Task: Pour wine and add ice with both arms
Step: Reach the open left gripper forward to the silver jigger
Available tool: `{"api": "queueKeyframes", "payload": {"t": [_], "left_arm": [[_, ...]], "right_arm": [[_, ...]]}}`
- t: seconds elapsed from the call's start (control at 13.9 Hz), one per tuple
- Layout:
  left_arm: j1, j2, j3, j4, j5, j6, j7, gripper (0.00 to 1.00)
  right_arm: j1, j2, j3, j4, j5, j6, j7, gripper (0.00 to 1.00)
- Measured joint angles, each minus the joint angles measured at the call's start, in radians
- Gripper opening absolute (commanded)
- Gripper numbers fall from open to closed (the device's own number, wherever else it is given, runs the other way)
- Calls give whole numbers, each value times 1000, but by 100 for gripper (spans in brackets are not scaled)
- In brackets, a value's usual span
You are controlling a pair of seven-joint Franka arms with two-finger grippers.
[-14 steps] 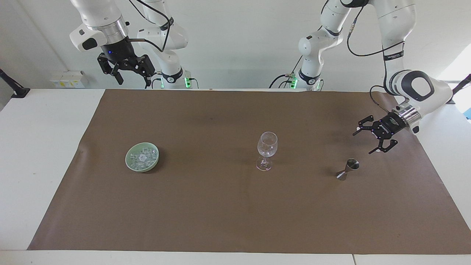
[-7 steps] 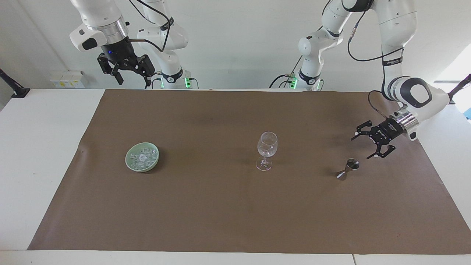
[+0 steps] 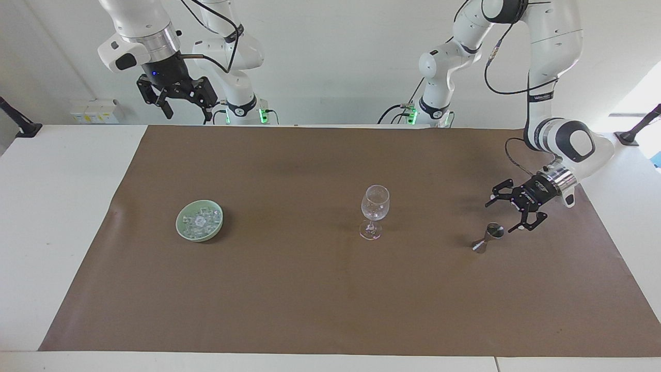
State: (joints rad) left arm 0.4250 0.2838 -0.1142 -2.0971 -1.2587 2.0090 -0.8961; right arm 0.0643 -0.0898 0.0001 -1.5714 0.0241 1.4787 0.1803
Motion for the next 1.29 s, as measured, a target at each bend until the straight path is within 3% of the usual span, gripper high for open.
{"api": "queueKeyframes", "payload": {"t": [0.43, 1.29], "left_arm": [[0, 68, -13, 0, -117, 21, 104, 100], [-24, 115, -55, 0, -264, 80, 213, 100]], "right_arm": [[0, 0, 0, 0, 0, 0, 0, 100], [0, 0, 0, 0, 0, 0, 0, 100]]}}
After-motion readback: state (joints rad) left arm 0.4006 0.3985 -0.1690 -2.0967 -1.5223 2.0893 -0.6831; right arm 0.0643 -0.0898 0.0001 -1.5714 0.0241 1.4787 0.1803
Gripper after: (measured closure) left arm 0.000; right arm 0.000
